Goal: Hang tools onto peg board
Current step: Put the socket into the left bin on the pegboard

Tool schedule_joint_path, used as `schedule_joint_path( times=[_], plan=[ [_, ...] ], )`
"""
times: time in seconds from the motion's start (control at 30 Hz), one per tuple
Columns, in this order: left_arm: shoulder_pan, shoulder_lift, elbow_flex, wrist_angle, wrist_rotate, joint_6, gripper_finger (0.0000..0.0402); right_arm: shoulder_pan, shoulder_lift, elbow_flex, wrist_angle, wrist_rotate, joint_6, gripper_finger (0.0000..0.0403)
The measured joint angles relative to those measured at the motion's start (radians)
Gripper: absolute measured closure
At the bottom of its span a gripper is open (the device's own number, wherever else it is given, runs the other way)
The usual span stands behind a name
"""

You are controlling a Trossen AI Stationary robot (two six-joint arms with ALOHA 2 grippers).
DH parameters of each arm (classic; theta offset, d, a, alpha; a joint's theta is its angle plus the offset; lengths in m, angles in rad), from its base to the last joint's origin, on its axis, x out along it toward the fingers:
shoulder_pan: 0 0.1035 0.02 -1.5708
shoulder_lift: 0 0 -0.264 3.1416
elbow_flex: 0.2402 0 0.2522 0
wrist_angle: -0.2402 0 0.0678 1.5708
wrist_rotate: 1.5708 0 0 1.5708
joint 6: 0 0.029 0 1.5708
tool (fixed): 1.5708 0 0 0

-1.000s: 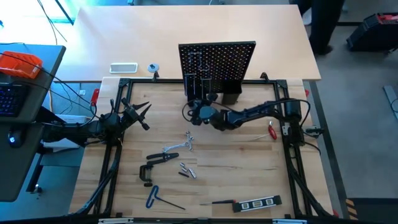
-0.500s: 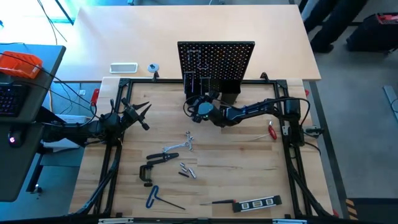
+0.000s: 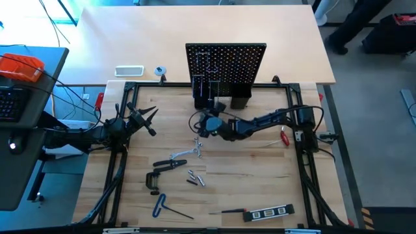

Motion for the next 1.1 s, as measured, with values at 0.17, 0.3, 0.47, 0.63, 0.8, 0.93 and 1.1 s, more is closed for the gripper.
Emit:
schedule_joint_path(
  times=[0.17, 0.3, 0.47, 0.63, 0.8, 0.93, 1.1],
  plan=[
    [0.000, 0.000, 0.000, 0.000, 0.000, 0.000, 0.0342, 0.075, 0.000, 0.000, -0.001, 0.054, -0.039, 0.0236],
    [0.000, 0.000, 0.000, 0.000, 0.000, 0.000, 0.0342, 0.140, 0.000, 0.000, -0.009, 0.110, -0.059, 0.0236],
    [0.000, 0.000, 0.000, 0.000, 0.000, 0.106, 0.0342, 0.225, -0.008, 0.000, -0.087, 0.166, -0.025, 0.0236],
    [0.000, 0.000, 0.000, 0.000, 0.000, 0.146, 0.0342, 0.292, -0.020, -0.001, -0.269, 0.134, 0.132, 0.0236],
    [0.000, 0.000, 0.000, 0.000, 0.000, 0.117, 0.0342, 0.315, -0.022, -0.005, -0.368, -0.021, 0.295, 0.0236],
    [0.000, 0.000, 0.000, 0.000, 0.000, 0.139, 0.0342, 0.294, -0.022, -0.005, -0.350, -0.163, 0.319, 0.0236],
    [0.000, 0.000, 0.000, 0.000, 0.000, 0.139, 0.0342, 0.225, -0.022, -0.005, -0.316, -0.341, 0.379, 0.0236]
  ],
)
